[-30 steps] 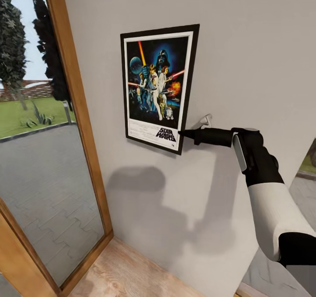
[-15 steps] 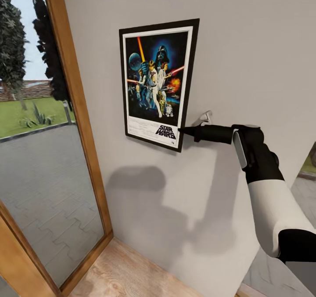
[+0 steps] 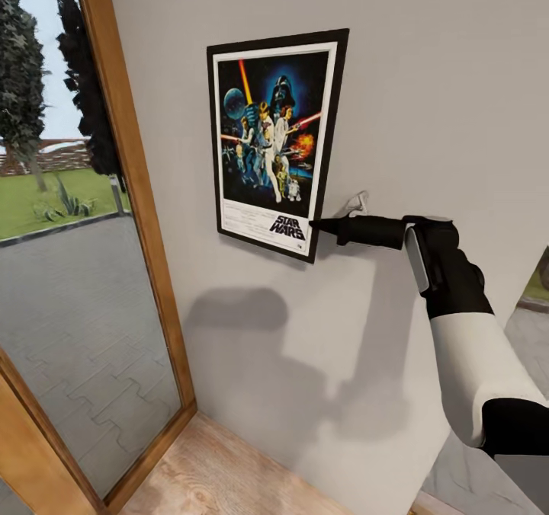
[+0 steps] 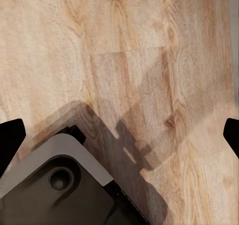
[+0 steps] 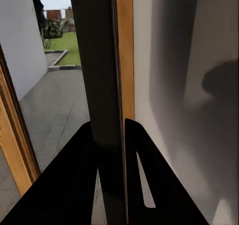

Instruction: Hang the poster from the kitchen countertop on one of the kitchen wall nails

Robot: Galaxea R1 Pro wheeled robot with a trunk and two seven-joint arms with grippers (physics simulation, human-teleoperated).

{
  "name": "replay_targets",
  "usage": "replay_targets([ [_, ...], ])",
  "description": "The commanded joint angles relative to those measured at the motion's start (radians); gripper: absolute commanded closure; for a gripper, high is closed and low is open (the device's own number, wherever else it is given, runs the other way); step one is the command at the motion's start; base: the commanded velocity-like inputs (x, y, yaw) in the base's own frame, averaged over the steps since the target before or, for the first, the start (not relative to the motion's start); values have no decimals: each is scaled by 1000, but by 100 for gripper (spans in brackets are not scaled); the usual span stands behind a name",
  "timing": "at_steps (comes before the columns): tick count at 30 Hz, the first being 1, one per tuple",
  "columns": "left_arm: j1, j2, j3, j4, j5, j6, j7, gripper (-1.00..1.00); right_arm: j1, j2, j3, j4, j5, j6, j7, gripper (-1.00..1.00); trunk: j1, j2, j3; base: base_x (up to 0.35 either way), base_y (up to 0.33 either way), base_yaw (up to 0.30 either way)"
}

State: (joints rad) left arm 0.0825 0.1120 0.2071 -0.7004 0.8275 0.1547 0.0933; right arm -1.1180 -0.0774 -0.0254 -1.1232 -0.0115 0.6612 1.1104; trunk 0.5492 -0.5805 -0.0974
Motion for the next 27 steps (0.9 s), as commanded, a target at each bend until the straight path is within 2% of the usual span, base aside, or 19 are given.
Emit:
replay_targets([
  [1,0,2,0,-4,10,6,6,-100,-7,0,-1,-6,-1,8,3,100,1,-2,-2,0,0,0],
  [21,0,3,0,-5,10,6,6,-100,-16,0,-1,-11,0,13,4,100,1,-2,-2,0,0,0],
  [24,1,10,1,-5,9,6,7,-100,-33,-7,4,5,2,27,-6,100,1,-2,-2,0,0,0],
  [27,3,19,3,7,10,-2,6,-100,-45,3,0,3,9,8,-23,100,1,-2,-2,0,0,0],
])
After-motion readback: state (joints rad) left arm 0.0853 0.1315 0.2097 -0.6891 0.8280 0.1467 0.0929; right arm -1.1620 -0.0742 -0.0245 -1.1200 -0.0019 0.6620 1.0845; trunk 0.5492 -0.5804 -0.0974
